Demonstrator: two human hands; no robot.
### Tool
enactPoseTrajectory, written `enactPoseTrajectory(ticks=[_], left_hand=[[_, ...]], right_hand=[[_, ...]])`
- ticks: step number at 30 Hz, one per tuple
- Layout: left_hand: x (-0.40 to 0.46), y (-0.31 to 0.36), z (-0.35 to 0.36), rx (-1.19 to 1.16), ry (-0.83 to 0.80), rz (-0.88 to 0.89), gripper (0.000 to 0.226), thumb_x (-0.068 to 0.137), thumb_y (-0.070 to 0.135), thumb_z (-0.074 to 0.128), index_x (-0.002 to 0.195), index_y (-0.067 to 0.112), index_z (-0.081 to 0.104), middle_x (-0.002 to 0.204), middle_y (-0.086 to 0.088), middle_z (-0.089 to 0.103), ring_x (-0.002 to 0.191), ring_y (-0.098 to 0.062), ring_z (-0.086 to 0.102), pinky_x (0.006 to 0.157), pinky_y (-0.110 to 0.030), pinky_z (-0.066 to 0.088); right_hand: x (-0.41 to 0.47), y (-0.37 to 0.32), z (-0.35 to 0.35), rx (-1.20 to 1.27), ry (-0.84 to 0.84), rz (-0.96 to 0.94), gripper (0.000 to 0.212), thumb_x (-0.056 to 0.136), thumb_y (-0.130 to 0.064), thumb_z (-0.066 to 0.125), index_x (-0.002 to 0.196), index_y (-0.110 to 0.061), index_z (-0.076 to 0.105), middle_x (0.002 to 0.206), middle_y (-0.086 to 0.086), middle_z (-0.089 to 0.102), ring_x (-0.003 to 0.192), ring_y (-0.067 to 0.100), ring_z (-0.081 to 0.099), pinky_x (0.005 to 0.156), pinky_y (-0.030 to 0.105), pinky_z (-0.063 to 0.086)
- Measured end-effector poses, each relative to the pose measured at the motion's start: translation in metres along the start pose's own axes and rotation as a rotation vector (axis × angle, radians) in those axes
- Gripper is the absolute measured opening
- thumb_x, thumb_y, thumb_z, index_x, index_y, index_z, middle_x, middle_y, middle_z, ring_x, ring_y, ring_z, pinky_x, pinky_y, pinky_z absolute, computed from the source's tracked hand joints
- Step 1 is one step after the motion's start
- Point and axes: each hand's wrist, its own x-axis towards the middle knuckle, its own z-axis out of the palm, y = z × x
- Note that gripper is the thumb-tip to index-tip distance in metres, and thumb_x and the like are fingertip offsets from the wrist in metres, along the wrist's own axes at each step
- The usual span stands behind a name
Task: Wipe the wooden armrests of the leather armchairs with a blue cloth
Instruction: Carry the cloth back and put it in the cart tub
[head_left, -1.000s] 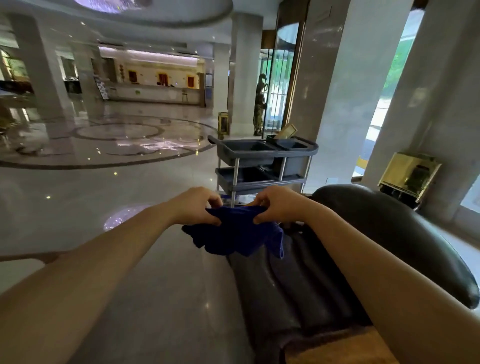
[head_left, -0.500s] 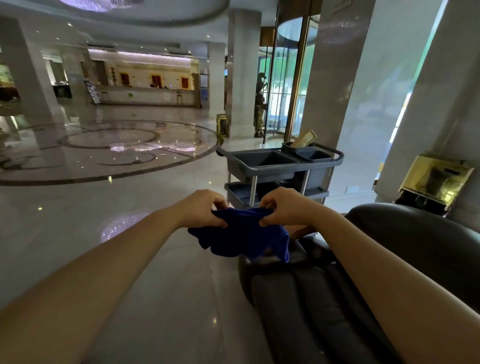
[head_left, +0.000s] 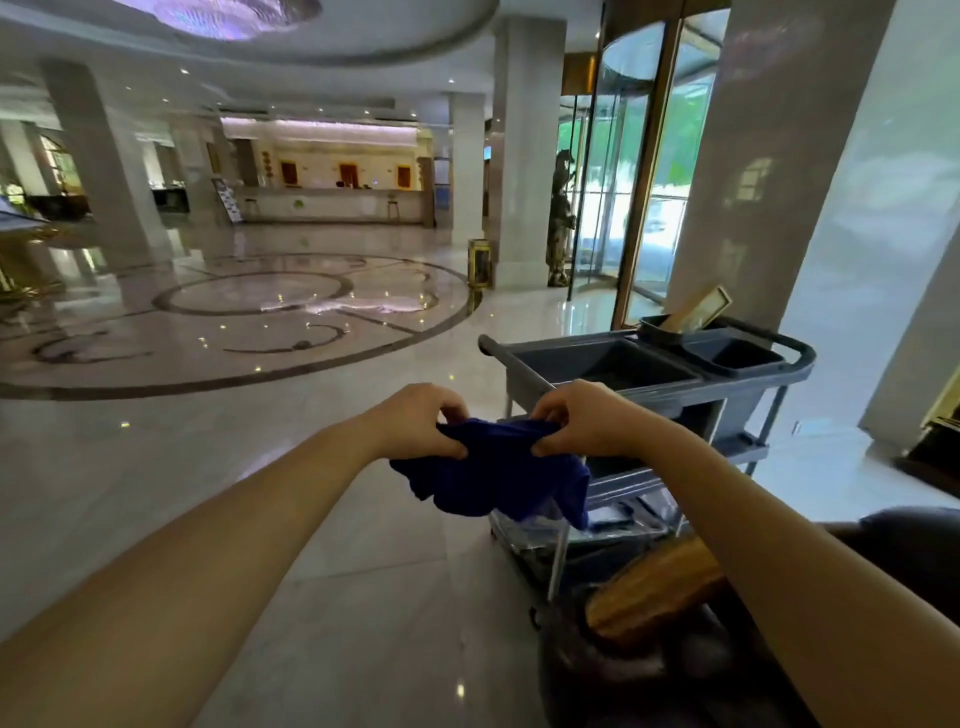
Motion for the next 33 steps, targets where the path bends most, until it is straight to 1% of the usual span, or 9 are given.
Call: enactPoseTrajectory(ticks=[4,8,12,15,17,19,25,28,33], left_hand=[[0.082,-0.065,-0.007,-0.013,-0.029,0.028,0.023,0.076,0.02,0.07,0.098,0.018,0.064,0.101,0.0,0.061,0.088,-0.013,0.058,0.074,-0.022,0.044],[0.168,-0.117,-0.016,0.001,-0.047,0.117,0.023,0.076,0.022,0.07,0.098,0.02,0.064,0.095,0.005,0.06,0.081,-0.005,0.056,0.066,-0.012,0.039],[0.261,-0.161,-0.037,0.012,-0.103,0.213,0.022,0.076,0.022,0.07,0.097,0.022,0.065,0.091,0.01,0.057,0.078,-0.002,0.054,0.063,-0.008,0.036],[0.335,-0.182,-0.053,0.034,-0.149,0.283,0.016,0.076,0.024,0.07,0.089,0.029,0.061,0.086,0.013,0.056,0.075,0.001,0.052,0.063,-0.01,0.034],[0.383,-0.191,-0.057,0.014,-0.167,0.316,0.017,0.076,0.025,0.07,0.088,0.031,0.06,0.085,0.014,0.055,0.075,0.002,0.051,0.063,-0.011,0.035],[0.426,-0.196,-0.052,-0.01,-0.186,0.36,0.017,0.074,0.026,0.072,0.088,0.03,0.063,0.085,0.013,0.057,0.074,0.003,0.052,0.062,-0.011,0.036],[0.538,-0.195,-0.024,-0.039,-0.21,0.479,0.018,0.072,0.027,0.074,0.086,0.031,0.064,0.082,0.015,0.059,0.074,0.001,0.056,0.061,-0.011,0.037],[0.59,-0.19,-0.011,-0.049,-0.221,0.502,0.018,0.071,0.024,0.074,0.085,0.03,0.064,0.082,0.013,0.06,0.076,-0.006,0.059,0.063,-0.013,0.04],[0.675,-0.18,0.01,-0.031,-0.244,0.544,0.019,0.07,0.024,0.075,0.087,0.026,0.067,0.081,0.014,0.06,0.076,-0.002,0.057,0.064,-0.013,0.04]], right_hand=[[0.09,0.029,-0.001,-0.006,-0.011,0.033,0.022,0.075,-0.024,0.072,0.096,-0.022,0.066,0.079,-0.015,0.059,0.074,-0.002,0.057,0.06,0.009,0.04],[0.165,0.055,-0.009,-0.019,0.04,0.08,0.017,0.075,-0.024,0.072,0.09,-0.029,0.065,0.076,-0.019,0.058,0.073,-0.004,0.057,0.057,0.008,0.038],[0.236,0.082,-0.021,0.019,0.111,0.19,0.023,0.075,-0.022,0.072,0.097,-0.021,0.066,0.081,-0.011,0.061,0.074,0.003,0.059,0.058,0.01,0.042],[0.283,0.103,-0.038,0.006,0.157,0.264,0.028,0.076,-0.023,0.072,0.102,-0.017,0.066,0.089,-0.002,0.063,0.078,0.01,0.061,0.063,0.015,0.046],[0.309,0.119,-0.05,-0.014,0.195,0.309,0.03,0.076,-0.024,0.072,0.104,-0.016,0.066,0.092,0.0,0.064,0.083,0.014,0.061,0.07,0.021,0.048],[0.328,0.138,-0.062,-0.03,0.219,0.352,0.029,0.076,-0.024,0.072,0.103,-0.016,0.067,0.091,-0.002,0.064,0.082,0.012,0.059,0.072,0.022,0.046],[0.373,0.214,-0.092,-0.042,0.278,0.453,0.023,0.076,-0.024,0.072,0.098,-0.02,0.068,0.084,-0.009,0.061,0.074,0.001,0.056,0.061,0.01,0.04],[0.395,0.253,-0.105,-0.027,0.292,0.469,0.023,0.076,-0.023,0.073,0.097,-0.02,0.067,0.079,-0.013,0.058,0.072,-0.001,0.055,0.057,0.008,0.038],[0.425,0.319,-0.123,-0.025,0.347,0.52,0.024,0.075,-0.024,0.072,0.098,-0.02,0.068,0.076,-0.017,0.055,0.071,-0.004,0.052,0.058,0.008,0.034]])
